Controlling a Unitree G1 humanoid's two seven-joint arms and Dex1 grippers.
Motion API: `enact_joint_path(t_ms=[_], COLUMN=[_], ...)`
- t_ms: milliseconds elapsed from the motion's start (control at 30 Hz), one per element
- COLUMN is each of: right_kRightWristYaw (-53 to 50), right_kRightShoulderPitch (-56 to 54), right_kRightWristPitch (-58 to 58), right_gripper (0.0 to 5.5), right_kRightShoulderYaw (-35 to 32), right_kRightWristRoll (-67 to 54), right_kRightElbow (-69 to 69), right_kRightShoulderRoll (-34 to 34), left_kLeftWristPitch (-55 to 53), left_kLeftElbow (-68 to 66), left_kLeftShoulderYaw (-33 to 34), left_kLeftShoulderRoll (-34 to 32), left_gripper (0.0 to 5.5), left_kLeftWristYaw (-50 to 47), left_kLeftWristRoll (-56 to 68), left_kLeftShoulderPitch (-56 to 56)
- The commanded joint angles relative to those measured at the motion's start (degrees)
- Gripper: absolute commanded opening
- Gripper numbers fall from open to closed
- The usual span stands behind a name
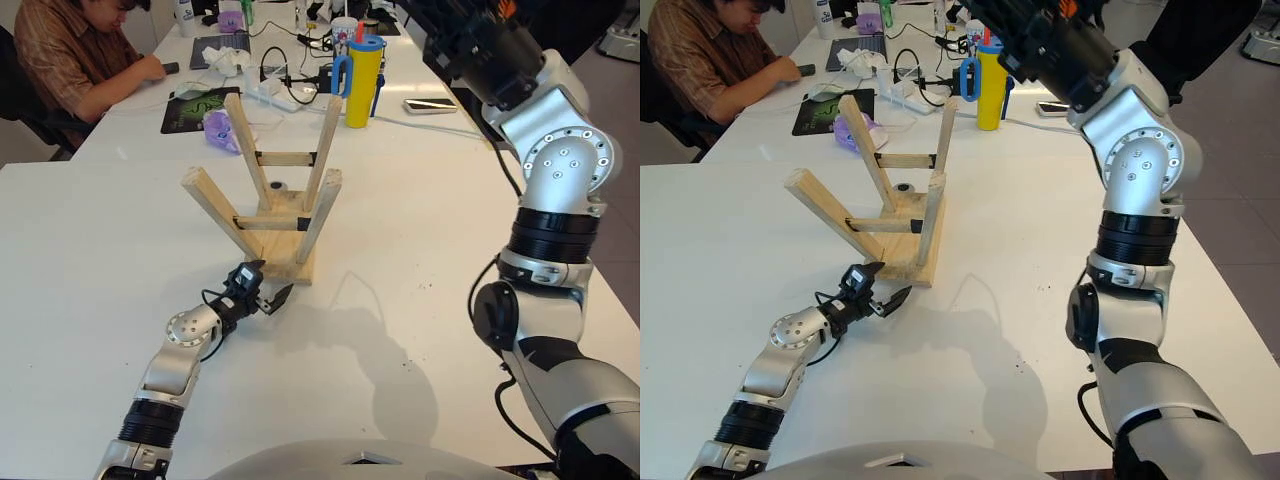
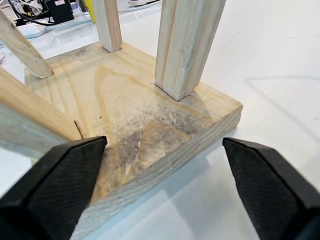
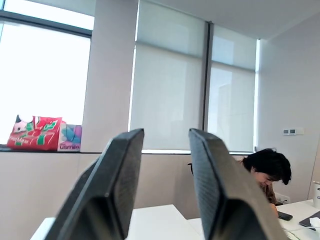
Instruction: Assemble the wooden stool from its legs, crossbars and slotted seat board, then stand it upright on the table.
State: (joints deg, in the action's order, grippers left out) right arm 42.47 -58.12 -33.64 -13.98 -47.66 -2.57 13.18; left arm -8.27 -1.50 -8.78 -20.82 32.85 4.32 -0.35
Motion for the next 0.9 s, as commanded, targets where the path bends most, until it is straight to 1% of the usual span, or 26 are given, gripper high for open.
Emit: enact_joint_path(t_ms=[33,100,167,200,267,300,333,433,500,567,600,667,767,800,900], right_kRightWristYaw=[-11.5,-14.5,-15.9,-16.1,-16.1,-15.5,-15.6,-16.1,-17.1,-18.2,-18.1,-17.5,-7.1,-2.9,4.0], right_kRightShoulderPitch=[12.1,22.8,28.4,28.9,26.1,23.7,20.6,15.0,13.9,14.4,15.4,18.7,26.9,29.6,35.1], right_kRightWristPitch=[-0.9,-1.5,-0.8,0.2,2.7,4.5,6.0,6.8,6.8,6.4,5.9,4.1,-0.3,-1.1,-7.4], right_gripper=[1.64,1.64,1.64,1.64,1.64,1.64,1.64,1.64,1.64,1.64,1.64,1.64,1.64,1.45,1.08], right_kRightShoulderYaw=[14.7,25.7,28.2,28.2,24.2,21.1,16.6,8.0,4.5,3.2,4.6,9.8,23.7,28.0,29.1], right_kRightWristRoll=[11.5,20.8,24.7,25.5,23.8,21.7,18.4,11.9,11.2,12.4,15.0,22.1,30.1,31.5,23.4], right_kRightElbow=[-4.2,-10.2,-12.3,-11.9,-9.8,-8.2,-6.4,-2.9,-1.8,-1.8,-2.4,-4.2,-3.3,-1.4,7.6], right_kRightShoulderRoll=[-9.2,-8.5,-7.3,-6.7,-6.7,-6.9,-7.1,-5.9,-3.7,-1.6,0.3,5.2,14.9,17.8,16.8], left_kLeftWristPitch=[-5.4,-6.0,-6.8,-7.2,-7.9,-8.1,-8.1,-8.8,-9.5,-9.9,-10.3,-11.2,-12.5,-12.5,-12.2], left_kLeftElbow=[-3.3,-3.3,-3.3,-3.1,-2.7,-2.8,-3.3,-4.1,-3.9,-3.7,-3.7,-3.5,-1.3,-0.2,2.9], left_kLeftShoulderYaw=[-2.9,-3.6,-4.4,-4.6,-4.5,-4.4,-4.2,-3.6,-3.5,-3.8,-3.8,-4.3,-3.0,-1.9,3.8], left_kLeftShoulderRoll=[-0.8,-0.7,-0.7,-0.7,-0.4,-0.1,0.2,0.8,1.1,1.3,1.4,1.5,2.0,1.7,0.2], left_gripper=[4.31,4.31,4.31,4.31,4.31,4.31,4.31,4.31,4.31,4.31,4.31,4.31,4.31,4.31,4.31], left_kLeftWristYaw=[1.2,1.6,2.4,2.6,2.5,2.2,1.6,0.7,0.4,0.2,-0.1,-0.4,-0.5,-0.3,4.2], left_kLeftWristRoll=[-1.5,-1.4,-1.2,-0.9,-0.3,-0.1,-0.1,0.2,0.5,0.5,0.6,0.4,2.3,3.4,10.8], left_kLeftShoulderPitch=[4.0,3.3,2.5,2.5,2.8,2.8,2.6,2.0,1.7,1.7,1.7,1.7,1.7,1.6,0.6])
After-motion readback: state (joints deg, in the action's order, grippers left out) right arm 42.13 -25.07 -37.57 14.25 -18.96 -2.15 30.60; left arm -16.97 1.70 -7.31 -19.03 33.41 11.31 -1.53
